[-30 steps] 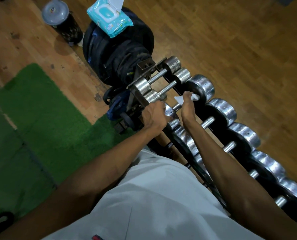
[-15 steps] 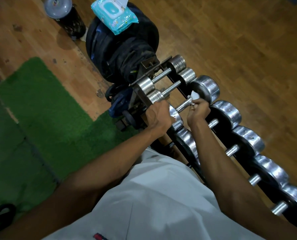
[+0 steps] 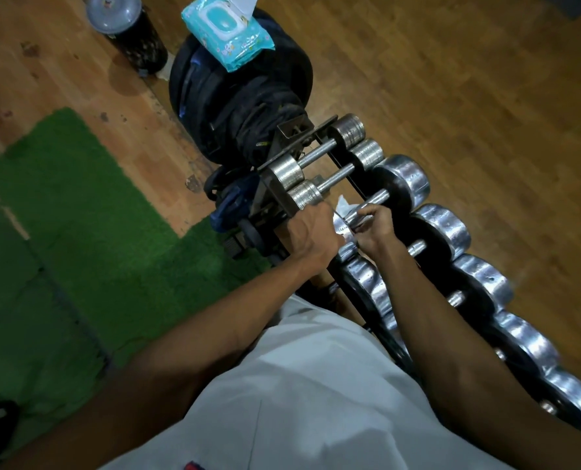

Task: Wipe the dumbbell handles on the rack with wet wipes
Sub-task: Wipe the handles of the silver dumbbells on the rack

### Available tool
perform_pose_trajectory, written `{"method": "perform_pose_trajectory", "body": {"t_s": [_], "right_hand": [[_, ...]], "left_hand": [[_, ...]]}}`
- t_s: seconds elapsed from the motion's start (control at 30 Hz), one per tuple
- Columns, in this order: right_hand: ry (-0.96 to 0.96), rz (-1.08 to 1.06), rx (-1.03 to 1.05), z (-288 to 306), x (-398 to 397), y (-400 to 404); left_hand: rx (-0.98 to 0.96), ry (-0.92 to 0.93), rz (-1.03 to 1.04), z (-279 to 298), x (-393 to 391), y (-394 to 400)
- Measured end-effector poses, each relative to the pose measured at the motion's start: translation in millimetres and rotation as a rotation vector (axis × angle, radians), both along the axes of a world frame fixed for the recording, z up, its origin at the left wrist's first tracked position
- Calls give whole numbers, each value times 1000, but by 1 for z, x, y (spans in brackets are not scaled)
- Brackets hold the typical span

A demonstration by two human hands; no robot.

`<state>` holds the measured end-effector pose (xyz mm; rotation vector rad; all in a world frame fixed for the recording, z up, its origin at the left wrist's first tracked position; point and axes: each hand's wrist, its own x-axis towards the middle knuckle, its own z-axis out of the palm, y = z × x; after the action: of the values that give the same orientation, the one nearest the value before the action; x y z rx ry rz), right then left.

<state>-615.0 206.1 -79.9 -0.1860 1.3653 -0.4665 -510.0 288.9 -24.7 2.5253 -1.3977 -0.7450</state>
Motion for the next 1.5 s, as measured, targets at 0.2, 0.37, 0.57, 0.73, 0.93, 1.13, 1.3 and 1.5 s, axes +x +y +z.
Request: {"method": "perform_pose_trajectory", "body": {"t_s": [0.2, 0.37, 0.57, 0.73, 0.93, 1.13, 1.3, 1.5], "right_hand": [[248, 371, -141, -13, -15, -8], [346, 560, -275, -9, -21, -7], [450, 754, -426, 8, -25, -14], [378, 720, -676, 4, -23, -14], [866, 1733, -1281, -10, -19, -17], [1457, 1902, -1397, 0, -29, -39], [1326, 1583, -1456, -10, -43, -17], [954, 954, -1060, -9, -46, 0]], "left_hand": [[-2, 1, -5, 0, 2, 2], [-1, -4, -23, 0, 2, 3], [-18, -2, -27, 0, 2, 5], [-41, -13, -26, 2, 1, 6], [-15, -23, -41, 4, 1, 7], [-17, -30, -52, 0, 2, 9], [-22, -39, -42, -1, 1, 9], [-29, -29, -38, -4, -1, 10]]}}
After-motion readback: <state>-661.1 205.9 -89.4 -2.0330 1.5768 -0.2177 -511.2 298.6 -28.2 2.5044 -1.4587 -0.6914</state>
